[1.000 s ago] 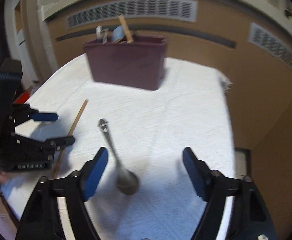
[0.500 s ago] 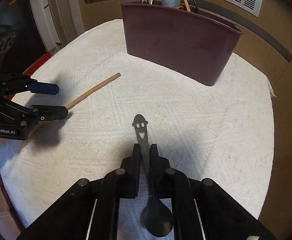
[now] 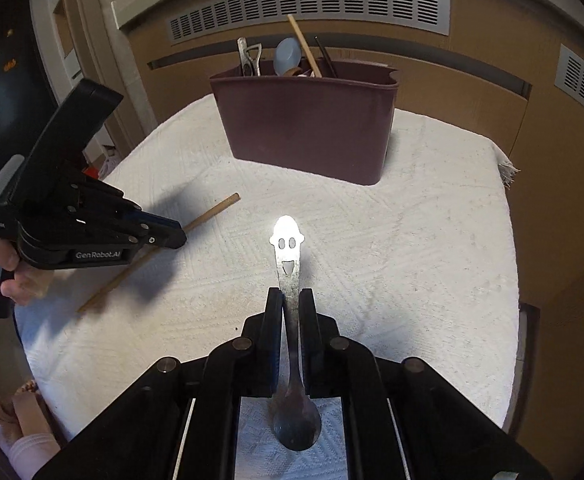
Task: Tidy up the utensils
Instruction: 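Grasp the wooden chopstick with the left tool, then lift the chopstick with the left tool while the right tool lifts the black spoon toward the caddy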
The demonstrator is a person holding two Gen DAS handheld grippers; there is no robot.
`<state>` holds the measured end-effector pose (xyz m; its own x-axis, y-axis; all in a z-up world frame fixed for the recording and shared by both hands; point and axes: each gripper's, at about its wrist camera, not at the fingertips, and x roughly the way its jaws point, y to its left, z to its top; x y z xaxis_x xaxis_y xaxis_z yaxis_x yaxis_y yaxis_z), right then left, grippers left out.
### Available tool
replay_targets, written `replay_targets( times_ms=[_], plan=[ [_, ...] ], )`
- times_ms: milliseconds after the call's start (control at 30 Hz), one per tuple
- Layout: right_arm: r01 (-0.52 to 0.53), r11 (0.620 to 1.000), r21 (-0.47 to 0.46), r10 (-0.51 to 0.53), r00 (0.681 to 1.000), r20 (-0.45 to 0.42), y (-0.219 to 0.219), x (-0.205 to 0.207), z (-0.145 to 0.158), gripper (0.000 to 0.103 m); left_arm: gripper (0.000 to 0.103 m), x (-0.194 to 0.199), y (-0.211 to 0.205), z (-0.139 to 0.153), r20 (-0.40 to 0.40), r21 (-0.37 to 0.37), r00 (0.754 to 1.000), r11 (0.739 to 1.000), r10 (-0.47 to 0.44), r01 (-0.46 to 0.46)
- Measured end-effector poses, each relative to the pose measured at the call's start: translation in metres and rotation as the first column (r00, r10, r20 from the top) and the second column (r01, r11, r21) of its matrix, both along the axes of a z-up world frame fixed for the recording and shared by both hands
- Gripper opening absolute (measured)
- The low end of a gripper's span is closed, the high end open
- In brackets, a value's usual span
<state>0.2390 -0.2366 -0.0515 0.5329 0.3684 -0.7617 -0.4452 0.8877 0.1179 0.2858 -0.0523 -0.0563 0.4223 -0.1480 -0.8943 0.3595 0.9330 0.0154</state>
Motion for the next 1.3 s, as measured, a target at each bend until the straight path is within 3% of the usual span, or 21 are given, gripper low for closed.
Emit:
replay_targets(
  times_ms=[100,267,400,533,667,700,900,967,1033,1100,1300],
  plan=[
    [0.042,0.997,0.066,-0.043,0.999,0.013,-0.008,-0.004,0.01,0.007,0.006,-0.025,0.009,0.025,0.185,-0.099,0.979,0.993,0.079,-0.062],
    [0.086,0.994,0.073,-0.092,0.993,0.079,-0.006,-0.017,0.03,0.004,0.006,-0.048,0.024,0.054,0.295,-0.291,0.937,0.951,0.188,-0.099],
    [0.072,0.997,0.025,-0.075,0.988,0.134,0.0,-0.025,0.043,0.004,0.006,-0.052,0.033,0.068,0.305,-0.336,0.932,0.938,0.198,-0.089],
    [0.015,0.999,-0.034,-0.012,0.997,0.075,0.008,-0.014,0.027,0.008,0.006,-0.05,0.038,0.071,0.299,-0.355,0.927,0.928,0.225,-0.111],
    [-0.024,0.996,-0.089,0.026,0.999,0.019,0.019,0.009,0.0,0.029,0.006,-0.056,0.043,0.073,0.318,-0.375,0.914,0.919,0.25,-0.121],
    [-0.024,0.995,-0.096,0.025,1.0,0.007,0.022,0.018,-0.007,0.03,0.006,-0.056,0.043,0.074,0.32,-0.376,0.914,0.919,0.249,-0.119],
    [-0.031,0.992,-0.12,0.023,0.998,-0.064,0.034,0.066,-0.038,0.03,0.006,-0.054,0.05,0.069,0.297,-0.395,0.921,0.91,0.254,-0.123],
    [-0.042,0.99,-0.137,0.036,0.998,-0.047,0.037,0.069,-0.039,0.03,0.006,-0.051,0.052,0.066,0.282,-0.402,0.924,0.907,0.257,-0.129],
    [-0.062,0.98,-0.19,0.058,0.998,-0.024,0.045,0.066,-0.039,0.016,0.006,-0.049,0.054,0.063,0.268,-0.415,0.926,0.899,0.267,-0.139],
    [-0.065,0.974,-0.217,0.066,0.998,0.0,0.049,0.058,-0.036,0.016,0.006,-0.048,0.054,0.061,0.265,-0.422,0.926,0.896,0.27,-0.14],
    [-0.003,0.996,-0.087,0.01,0.997,0.075,0.025,0.023,0.001,0.016,0.006,-0.052,0.053,0.065,0.279,-0.424,0.922,0.896,0.269,-0.133]
  ],
)
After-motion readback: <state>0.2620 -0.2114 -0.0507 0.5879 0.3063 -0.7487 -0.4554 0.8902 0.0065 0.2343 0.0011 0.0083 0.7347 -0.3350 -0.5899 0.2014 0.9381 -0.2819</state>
